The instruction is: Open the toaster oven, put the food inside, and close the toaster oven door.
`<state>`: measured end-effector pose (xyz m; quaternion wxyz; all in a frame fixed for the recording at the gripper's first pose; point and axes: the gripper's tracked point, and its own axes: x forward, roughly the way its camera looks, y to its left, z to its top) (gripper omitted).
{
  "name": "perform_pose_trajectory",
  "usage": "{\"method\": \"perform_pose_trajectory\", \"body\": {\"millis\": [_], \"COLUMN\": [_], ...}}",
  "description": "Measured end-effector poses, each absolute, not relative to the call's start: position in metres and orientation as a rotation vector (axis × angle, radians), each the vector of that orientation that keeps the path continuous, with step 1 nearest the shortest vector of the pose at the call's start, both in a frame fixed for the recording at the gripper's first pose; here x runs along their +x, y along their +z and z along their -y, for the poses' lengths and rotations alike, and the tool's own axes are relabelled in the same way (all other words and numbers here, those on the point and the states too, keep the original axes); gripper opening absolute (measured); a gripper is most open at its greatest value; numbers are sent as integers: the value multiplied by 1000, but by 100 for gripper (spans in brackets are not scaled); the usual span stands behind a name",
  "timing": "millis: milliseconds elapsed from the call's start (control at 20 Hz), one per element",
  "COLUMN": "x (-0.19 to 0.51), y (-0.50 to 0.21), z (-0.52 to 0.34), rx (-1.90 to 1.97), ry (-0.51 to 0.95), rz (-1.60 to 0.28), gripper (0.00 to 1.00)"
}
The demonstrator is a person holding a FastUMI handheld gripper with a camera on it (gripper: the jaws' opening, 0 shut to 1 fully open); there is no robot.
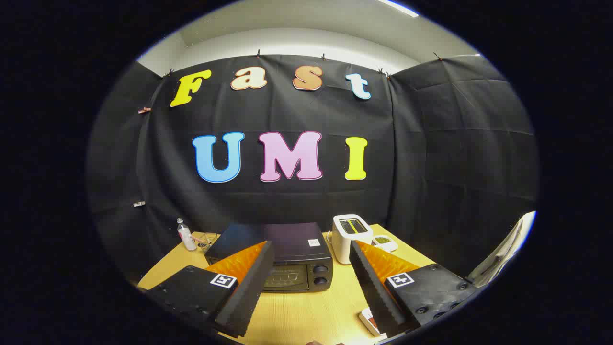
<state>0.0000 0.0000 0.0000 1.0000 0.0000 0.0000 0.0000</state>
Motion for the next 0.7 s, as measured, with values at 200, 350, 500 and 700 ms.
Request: {"method": "perform_pose_trajectory", "body": {"millis": [200, 350, 500, 700], "x": [2, 3, 4, 3], "y": [-4, -6, -10, -13], "z": [2, 3, 2, 1], "rx": [-6, 6, 7, 3], "ry": [-6, -5, -6, 0], "rz": [-15, -25, -44, -57], "gripper": [97, 97, 97, 97]}}
